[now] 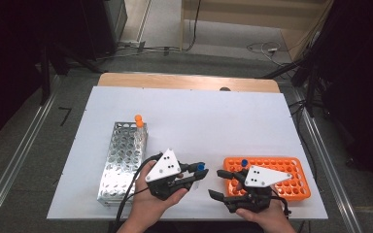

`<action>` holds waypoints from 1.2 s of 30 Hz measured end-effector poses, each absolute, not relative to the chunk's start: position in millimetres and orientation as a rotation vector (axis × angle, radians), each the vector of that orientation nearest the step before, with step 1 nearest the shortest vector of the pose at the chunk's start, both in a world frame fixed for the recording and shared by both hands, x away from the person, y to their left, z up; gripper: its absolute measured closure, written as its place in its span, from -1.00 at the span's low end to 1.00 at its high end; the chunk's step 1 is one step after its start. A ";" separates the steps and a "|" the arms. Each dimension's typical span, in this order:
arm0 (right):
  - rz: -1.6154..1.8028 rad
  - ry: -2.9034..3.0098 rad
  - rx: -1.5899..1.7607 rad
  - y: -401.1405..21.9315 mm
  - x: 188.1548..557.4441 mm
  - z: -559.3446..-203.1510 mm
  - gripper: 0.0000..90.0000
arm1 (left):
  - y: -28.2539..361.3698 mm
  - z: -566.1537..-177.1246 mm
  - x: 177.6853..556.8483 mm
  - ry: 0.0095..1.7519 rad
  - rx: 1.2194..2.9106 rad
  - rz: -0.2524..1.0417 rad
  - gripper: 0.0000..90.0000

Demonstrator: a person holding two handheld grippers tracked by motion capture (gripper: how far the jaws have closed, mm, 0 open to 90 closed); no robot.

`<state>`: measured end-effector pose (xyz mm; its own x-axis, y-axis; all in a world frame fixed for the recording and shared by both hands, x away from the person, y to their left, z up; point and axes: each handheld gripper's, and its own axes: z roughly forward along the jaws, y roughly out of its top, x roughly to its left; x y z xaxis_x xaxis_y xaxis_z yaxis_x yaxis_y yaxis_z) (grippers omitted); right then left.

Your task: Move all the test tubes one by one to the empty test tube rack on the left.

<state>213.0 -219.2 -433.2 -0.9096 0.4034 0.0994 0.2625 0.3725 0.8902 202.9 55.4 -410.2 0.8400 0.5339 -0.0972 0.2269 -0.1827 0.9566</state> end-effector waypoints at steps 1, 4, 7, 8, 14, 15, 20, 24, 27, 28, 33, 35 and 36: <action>1.572 2.487 0.618 -221.0 213.9 -432.0 -0.52 | 59.5 -409.5 203.6 0.594 1.760 0.310 0.71; 1.573 2.467 0.644 -227.5 217.2 -428.5 -0.72 | 72.5 -407.3 205.5 0.624 1.743 0.340 0.71; 1.590 2.438 0.671 -236.4 221.0 -424.8 -0.85 | 85.5 -404.8 206.7 0.657 1.719 0.364 0.71; 1.593 2.428 0.682 -239.6 222.0 -423.5 -0.90 | 90.0 -403.6 207.0 0.665 1.714 0.372 0.71; 1.606 2.372 0.725 -257.2 227.4 -417.9 -1.00 | 116.6 -399.4 209.9 0.724 1.672 0.427 0.71; 1.607 2.364 0.730 -259.7 228.1 -417.4 -1.00 | 121.2 -399.0 210.5 0.735 1.666 0.439 0.71; 1.595 2.336 0.753 -270.0 230.8 -416.6 -1.00 | 142.8 -398.8 213.3 0.795 1.637 0.487 0.71; 1.586 2.318 0.777 -276.7 232.9 -417.1 -1.00 | 157.5 -399.7 215.4 0.833 1.611 0.516 0.71; 1.585 2.306 0.793 -280.3 233.9 -417.6 -1.00 | 167.2 -400.6 216.8 0.863 1.585 0.538 0.71; 1.578 2.302 0.801 -281.5 234.3 -417.9 -1.00 | 170.0 -401.2 217.4 0.874 1.576 0.548 0.71; 1.560 2.290 0.827 -286.1 236.6 -420.1 -1.00 | 179.4 -405.0 219.9 0.917 1.553 0.598 0.71; 1.549 2.286 0.836 -287.8 237.2 -420.8 -1.00 | 181.0 -407.3 221.3 0.929 1.547 0.617 0.71; 1.547 2.286 0.845 -288.4 237.3 -421.1 -1.00 | 182.0 -408.6 222.1 0.933 1.547 0.623 0.71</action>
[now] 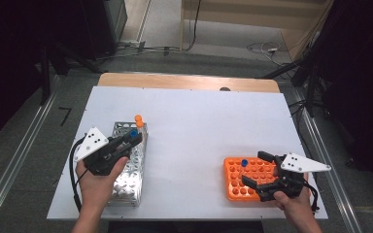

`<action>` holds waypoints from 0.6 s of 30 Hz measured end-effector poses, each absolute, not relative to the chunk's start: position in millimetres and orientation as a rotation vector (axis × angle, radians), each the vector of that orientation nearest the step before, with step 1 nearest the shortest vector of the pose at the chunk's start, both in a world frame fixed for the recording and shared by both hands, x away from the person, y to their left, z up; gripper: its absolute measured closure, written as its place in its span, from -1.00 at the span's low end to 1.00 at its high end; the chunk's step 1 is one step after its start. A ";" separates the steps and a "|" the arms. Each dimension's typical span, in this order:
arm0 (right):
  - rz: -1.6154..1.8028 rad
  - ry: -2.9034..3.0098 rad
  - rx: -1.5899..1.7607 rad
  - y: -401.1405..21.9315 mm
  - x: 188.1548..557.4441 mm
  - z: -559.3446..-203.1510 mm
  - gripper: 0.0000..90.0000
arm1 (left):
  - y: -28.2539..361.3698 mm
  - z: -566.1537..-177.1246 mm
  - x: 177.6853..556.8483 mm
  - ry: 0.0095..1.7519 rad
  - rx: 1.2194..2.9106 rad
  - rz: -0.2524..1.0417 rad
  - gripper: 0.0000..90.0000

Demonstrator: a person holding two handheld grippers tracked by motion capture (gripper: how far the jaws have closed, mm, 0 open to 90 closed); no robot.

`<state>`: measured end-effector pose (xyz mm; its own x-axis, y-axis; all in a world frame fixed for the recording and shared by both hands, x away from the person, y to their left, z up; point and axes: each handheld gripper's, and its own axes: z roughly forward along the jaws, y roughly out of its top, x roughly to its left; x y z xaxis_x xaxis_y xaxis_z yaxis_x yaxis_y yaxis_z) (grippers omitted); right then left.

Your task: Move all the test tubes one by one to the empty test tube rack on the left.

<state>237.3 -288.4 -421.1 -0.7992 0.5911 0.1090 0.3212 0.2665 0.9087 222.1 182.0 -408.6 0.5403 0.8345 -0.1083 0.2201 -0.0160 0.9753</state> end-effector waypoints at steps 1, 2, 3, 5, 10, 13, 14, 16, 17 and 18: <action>1.543 2.286 0.844 -289.2 237.7 -421.7 -1.00 | 182.6 -410.2 222.9 0.943 1.543 0.635 0.71; 1.540 2.284 0.848 -289.9 238.0 -422.2 -1.00 | 183.3 -411.7 223.8 0.952 1.540 0.643 0.71; 1.537 2.281 0.849 -290.6 238.5 -422.7 -1.00 | 184.1 -413.1 224.7 0.960 1.537 0.647 0.71; 1.532 2.280 0.861 -291.8 238.9 -423.7 -1.00 | 185.4 -416.2 226.4 0.977 1.530 0.655 0.71; 1.519 2.278 0.878 -294.2 240.4 -425.7 -1.00 | 187.8 -422.3 229.0 1.001 1.525 0.672 0.71; 1.514 2.278 0.888 -294.9 241.1 -426.9 -1.00 | 187.8 -425.8 230.2 1.013 1.531 0.680 0.71; 1.513 2.279 0.891 -295.0 241.0 -427.0 -1.00 | 187.8 -426.8 230.5 1.013 1.537 0.682 0.71; 1.513 2.278 0.891 -295.1 241.1 -427.2 -1.00 | 187.4 -428.3 230.4 1.017 1.544 0.681 0.71; 1.512 2.278 0.890 -295.2 241.1 -427.3 -1.00 | 186.7 -429.0 230.2 1.021 1.544 0.680 0.71; 1.512 2.276 0.890 -295.3 241.2 -427.5 -1.00 | 186.4 -429.6 230.1 1.024 1.554 0.686 0.71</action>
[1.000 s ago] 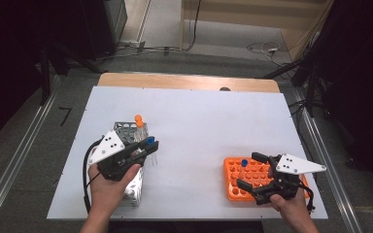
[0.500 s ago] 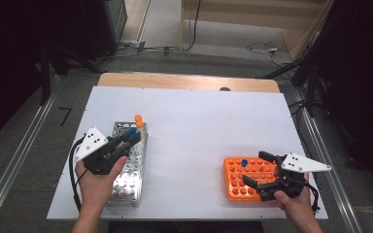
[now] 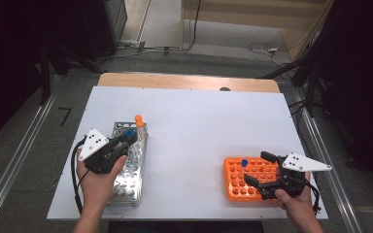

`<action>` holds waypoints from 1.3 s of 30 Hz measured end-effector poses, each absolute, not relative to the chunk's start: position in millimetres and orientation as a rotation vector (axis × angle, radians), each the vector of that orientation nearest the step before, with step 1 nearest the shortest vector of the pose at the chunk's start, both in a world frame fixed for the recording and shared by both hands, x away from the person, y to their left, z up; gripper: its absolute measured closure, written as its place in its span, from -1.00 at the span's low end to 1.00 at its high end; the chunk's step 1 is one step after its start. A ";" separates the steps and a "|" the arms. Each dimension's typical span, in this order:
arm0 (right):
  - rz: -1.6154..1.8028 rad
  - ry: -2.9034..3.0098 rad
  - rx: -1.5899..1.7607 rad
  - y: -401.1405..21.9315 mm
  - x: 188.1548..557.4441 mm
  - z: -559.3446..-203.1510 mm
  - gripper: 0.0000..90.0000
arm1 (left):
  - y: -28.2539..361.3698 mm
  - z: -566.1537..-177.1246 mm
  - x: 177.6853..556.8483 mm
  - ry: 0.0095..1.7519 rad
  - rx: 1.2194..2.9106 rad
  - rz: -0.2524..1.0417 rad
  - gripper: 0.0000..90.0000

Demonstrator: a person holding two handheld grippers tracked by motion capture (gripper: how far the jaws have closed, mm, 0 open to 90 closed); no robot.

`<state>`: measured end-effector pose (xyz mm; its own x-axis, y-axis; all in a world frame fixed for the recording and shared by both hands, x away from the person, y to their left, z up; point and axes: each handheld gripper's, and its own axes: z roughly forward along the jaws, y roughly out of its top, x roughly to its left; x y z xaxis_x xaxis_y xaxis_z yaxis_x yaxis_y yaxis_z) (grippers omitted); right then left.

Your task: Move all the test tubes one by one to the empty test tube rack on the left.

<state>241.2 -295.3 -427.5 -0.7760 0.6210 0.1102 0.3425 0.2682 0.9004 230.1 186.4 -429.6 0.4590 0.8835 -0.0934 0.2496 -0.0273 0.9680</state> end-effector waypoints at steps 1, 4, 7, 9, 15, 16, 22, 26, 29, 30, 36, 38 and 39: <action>1.511 2.276 0.889 -295.4 241.3 -427.7 -1.00 | 185.8 -430.3 230.2 1.025 1.562 0.686 0.71; 1.507 2.277 0.895 -296.0 241.6 -428.4 -1.00 | 183.5 -431.9 229.0 1.037 1.585 0.686 0.71; 1.502 2.276 0.900 -296.6 241.8 -429.1 -1.00 | 180.9 -433.6 228.8 1.061 1.629 0.701 0.70; 1.500 2.276 0.900 -297.1 242.1 -429.5 -1.00 | 179.8 -434.7 228.3 1.074 1.646 0.709 0.70; 1.498 2.275 0.903 -298.0 242.4 -430.2 -1.00 | 178.6 -437.9 227.4 1.104 1.680 0.713 0.70; 1.495 2.276 0.905 -297.9 242.3 -430.2 -1.00 | 179.0 -438.6 227.1 1.113 1.687 0.708 0.70; 1.492 2.283 0.898 -296.3 242.4 -431.6 -1.00 | 176.4 -441.3 228.3 1.139 1.727 0.685 0.70; 1.487 2.294 0.892 -295.6 242.9 -432.6 -1.00 | 173.7 -442.1 230.6 1.170 1.768 0.669 0.69; 1.482 2.299 0.896 -295.0 243.4 -433.9 -1.00 | 173.2 -442.5 232.0 1.187 1.785 0.643 0.68; 1.480 2.301 0.898 -294.5 243.6 -434.5 -1.00 | 173.2 -442.8 232.7 1.197 1.794 0.632 0.68; 1.441 2.347 0.898 -288.6 244.7 -439.2 -0.98 | 174.7 -443.4 234.1 1.226 1.801 0.592 0.55; 1.428 2.362 0.900 -286.6 245.3 -440.8 -0.96 | 175.4 -443.2 233.7 1.213 1.793 0.576 0.46; 1.424 2.368 0.901 -286.2 245.7 -441.7 -0.95 | 175.8 -442.8 233.8 1.206 1.791 0.564 0.41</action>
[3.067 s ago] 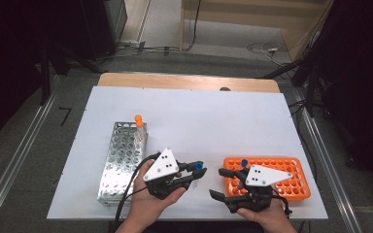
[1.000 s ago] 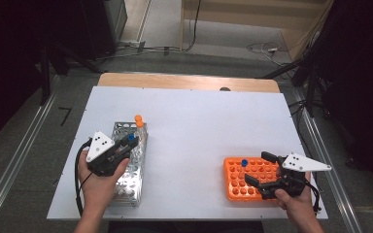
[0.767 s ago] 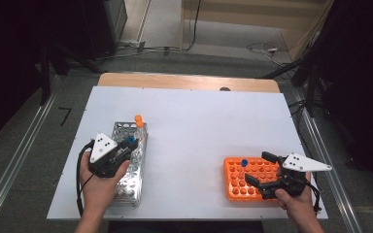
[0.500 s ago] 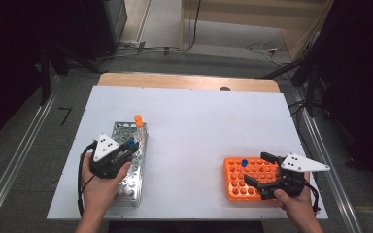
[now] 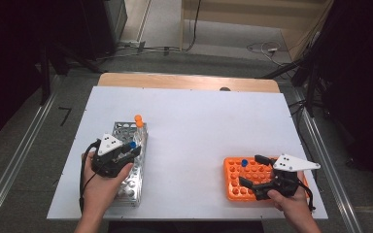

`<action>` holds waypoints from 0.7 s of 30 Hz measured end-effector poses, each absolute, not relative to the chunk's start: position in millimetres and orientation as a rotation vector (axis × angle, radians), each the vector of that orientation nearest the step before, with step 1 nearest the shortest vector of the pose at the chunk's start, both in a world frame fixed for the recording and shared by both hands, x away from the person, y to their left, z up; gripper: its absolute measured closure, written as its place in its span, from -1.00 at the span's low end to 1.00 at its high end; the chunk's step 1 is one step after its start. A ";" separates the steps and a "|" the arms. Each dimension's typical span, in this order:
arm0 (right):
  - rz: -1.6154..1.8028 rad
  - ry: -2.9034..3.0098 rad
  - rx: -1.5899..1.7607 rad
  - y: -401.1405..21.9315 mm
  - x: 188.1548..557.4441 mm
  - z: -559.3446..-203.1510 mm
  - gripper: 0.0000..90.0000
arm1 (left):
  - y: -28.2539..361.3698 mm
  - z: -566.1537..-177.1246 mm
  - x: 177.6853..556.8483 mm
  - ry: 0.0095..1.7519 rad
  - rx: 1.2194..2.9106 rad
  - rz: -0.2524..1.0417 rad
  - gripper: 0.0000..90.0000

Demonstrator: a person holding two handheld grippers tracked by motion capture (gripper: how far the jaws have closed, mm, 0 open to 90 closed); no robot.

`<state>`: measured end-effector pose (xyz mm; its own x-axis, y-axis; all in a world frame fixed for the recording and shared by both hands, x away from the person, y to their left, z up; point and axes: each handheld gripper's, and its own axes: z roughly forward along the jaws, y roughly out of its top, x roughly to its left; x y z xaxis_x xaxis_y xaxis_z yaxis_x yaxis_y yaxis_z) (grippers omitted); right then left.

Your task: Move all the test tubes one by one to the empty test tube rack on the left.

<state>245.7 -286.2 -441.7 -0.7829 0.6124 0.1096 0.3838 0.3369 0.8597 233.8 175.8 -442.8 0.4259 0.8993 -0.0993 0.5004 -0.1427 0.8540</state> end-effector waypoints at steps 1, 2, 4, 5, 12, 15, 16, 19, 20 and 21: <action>1.422 2.373 0.905 -285.8 246.1 -442.4 -0.93 | 176.2 -442.4 233.9 1.202 1.790 0.557 0.34; 1.419 2.379 0.912 -285.4 246.5 -443.1 -0.92 | 176.6 -441.9 233.7 1.202 1.784 0.561 0.24; 1.419 2.397 0.921 -285.0 247.7 -444.8 -0.87 | 177.7 -440.9 233.5 1.211 1.773 0.561 0.08; 1.425 2.408 0.920 -285.3 248.7 -445.7 -0.85 | 178.4 -440.4 233.3 1.208 1.761 0.555 -0.01; 1.400 2.443 0.953 -284.3 252.4 -452.4 -0.63 | 180.8 -432.3 230.1 1.186 1.710 0.551 -0.61; 1.381 2.447 0.985 -283.4 254.1 -455.1 -0.54 | 178.6 -427.8 228.1 1.165 1.693 0.554 -0.80; 1.374 2.447 0.992 -282.9 254.3 -456.0 -0.50 | 177.6 -426.2 227.4 1.154 1.692 0.553 -0.83; 1.350 2.458 0.999 -281.7 255.3 -457.8 -0.36 | 173.5 -422.4 226.0 1.136 1.687 0.548 -0.91; 1.342 2.457 1.001 -280.9 255.2 -458.6 -0.32 | 172.2 -421.5 225.5 1.129 1.685 0.545 -0.93; 1.330 2.461 1.002 -280.2 255.2 -459.2 -0.28 | 170.6 -420.7 225.1 1.120 1.680 0.542 -0.94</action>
